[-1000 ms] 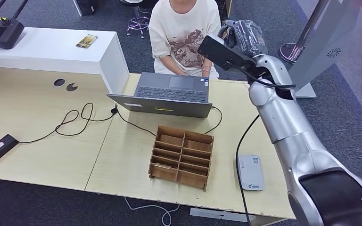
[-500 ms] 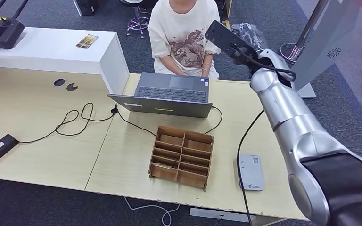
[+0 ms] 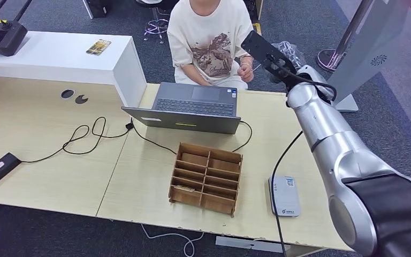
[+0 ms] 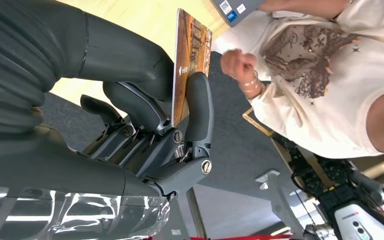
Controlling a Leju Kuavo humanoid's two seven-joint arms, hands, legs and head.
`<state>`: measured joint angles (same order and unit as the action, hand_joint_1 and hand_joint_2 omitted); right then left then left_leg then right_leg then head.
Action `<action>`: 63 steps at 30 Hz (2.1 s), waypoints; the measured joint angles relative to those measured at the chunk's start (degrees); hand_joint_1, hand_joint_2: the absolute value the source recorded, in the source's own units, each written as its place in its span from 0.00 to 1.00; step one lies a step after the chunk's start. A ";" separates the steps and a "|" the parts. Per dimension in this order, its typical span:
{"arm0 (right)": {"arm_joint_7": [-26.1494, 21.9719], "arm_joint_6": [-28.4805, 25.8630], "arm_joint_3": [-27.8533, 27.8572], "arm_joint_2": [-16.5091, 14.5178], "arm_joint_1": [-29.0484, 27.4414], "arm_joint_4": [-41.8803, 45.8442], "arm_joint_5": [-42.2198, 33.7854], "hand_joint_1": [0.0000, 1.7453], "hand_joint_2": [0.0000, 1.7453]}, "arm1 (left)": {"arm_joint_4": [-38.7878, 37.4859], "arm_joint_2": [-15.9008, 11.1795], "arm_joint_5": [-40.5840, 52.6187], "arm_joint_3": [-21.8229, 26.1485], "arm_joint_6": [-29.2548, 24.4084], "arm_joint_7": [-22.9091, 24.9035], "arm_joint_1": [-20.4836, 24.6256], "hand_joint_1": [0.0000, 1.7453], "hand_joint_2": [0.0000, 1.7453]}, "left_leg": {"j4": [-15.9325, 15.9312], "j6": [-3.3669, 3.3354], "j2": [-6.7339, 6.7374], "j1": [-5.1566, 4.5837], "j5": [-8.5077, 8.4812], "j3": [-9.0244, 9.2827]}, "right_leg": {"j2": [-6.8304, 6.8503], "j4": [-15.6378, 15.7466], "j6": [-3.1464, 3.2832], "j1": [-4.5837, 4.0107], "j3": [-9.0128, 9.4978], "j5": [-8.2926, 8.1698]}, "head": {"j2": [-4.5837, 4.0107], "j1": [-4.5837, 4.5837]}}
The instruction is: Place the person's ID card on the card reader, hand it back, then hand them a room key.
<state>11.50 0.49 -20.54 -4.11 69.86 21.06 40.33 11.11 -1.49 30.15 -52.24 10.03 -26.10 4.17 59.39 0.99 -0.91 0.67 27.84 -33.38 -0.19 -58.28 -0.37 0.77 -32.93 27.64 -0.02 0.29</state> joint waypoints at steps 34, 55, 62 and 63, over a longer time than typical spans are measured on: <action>1.29 1.19 0.02 0.28 -0.38 -1.48 3.04 0.00 1.00 | -0.01 -0.43 0.00 1.97 0.27 0.72 -0.28 0.00 0.00 | 0.00 0.00 0.02 0.00 0.00 0.00 | -0.01 0.00 0.01 0.00 -0.02 0.00 | 0.00 -0.01; -5.06 -17.05 3.42 3.80 -1.67 0.53 1.97 0.00 1.00 | -0.01 0.03 0.00 1.93 -0.47 0.69 -0.37 0.00 0.00 | 0.01 0.00 0.01 0.00 0.00 0.00 | -0.01 0.02 0.01 0.00 -0.03 -0.01 | 0.00 0.01; -17.11 -20.81 9.32 6.35 -10.00 9.63 -7.50 0.00 1.00 | -0.01 0.60 0.00 1.87 -2.85 1.05 -0.89 0.00 0.00 | 0.02 0.00 -0.02 0.00 0.01 -0.01 | 0.02 0.04 0.00 0.00 -0.03 0.00 | 0.00 0.00; -18.18 -21.11 9.92 6.93 -11.86 11.99 -8.30 0.00 1.00 | -0.01 0.67 -0.01 1.86 -3.11 1.14 -0.94 0.00 0.00 | 0.02 0.00 -0.03 -0.01 0.01 -0.02 | 0.03 0.04 0.00 0.00 -0.03 0.00 | 0.00 0.00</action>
<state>-6.68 -20.62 -10.62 2.82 57.99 33.06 32.03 11.10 -0.81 30.14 -50.38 6.92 -24.96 3.23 59.41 0.99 -0.94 0.66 27.84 -33.40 -0.16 -58.24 -0.36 0.77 -32.96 27.64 -0.02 0.29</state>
